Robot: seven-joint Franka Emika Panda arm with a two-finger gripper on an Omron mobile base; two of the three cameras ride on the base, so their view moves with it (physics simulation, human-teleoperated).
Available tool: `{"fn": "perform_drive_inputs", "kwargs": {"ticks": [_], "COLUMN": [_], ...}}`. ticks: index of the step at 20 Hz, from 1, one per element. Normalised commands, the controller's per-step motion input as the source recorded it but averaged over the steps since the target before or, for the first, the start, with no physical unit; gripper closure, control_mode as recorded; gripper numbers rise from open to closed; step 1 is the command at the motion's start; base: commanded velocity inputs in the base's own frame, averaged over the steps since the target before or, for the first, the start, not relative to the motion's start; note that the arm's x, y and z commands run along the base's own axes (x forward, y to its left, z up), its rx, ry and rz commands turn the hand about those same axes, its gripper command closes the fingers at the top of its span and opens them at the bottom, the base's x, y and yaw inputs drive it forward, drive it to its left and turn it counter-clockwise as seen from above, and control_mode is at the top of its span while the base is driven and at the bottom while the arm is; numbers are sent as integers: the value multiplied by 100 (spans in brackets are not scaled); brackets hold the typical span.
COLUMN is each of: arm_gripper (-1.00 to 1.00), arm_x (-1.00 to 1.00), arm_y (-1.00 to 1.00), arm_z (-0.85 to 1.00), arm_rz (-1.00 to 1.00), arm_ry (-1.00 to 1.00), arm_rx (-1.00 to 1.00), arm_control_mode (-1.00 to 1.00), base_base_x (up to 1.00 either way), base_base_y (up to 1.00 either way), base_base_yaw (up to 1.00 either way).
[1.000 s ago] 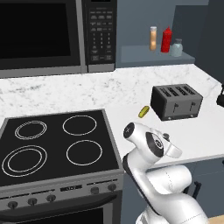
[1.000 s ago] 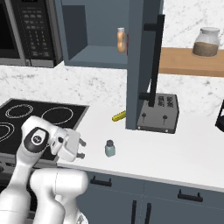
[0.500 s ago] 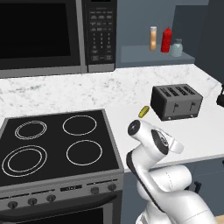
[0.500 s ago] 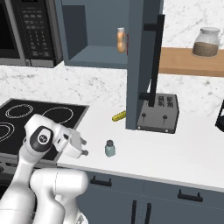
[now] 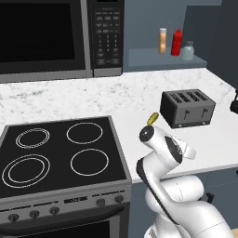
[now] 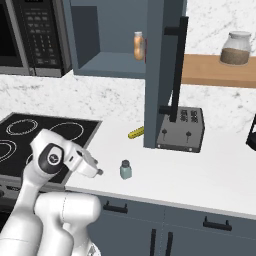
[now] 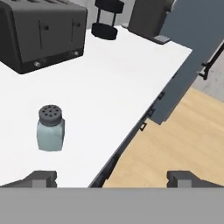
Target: Put the shaker and condiment bottle from the counter next to their counterparts in the cabinet.
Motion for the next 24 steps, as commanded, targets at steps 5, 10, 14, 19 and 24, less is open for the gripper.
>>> {"fn": "perform_drive_inputs", "kwargs": {"ticks": [5, 10, 14, 19, 24], "arm_gripper": [-100, -100, -100, -100, -100], "arm_x": [0, 0, 6, 6, 0], "arm_y": [-23, -21, -8, 0, 0], "arm_z": [-49, -55, -49, -42, -34], "arm_rz": [8, 11, 8, 5, 1], "arm_ry": [-11, -16, -6, -1, -3], "arm_rx": [0, 0, 0, 0, 0], "arm_control_mode": [-100, -100, -100, -100, -100], "base_base_x": [0, 0, 0, 0, 0], "base_base_y": [0, 0, 0, 0, 0], "base_base_yaw": [0, 0, 0, 0, 0]}}
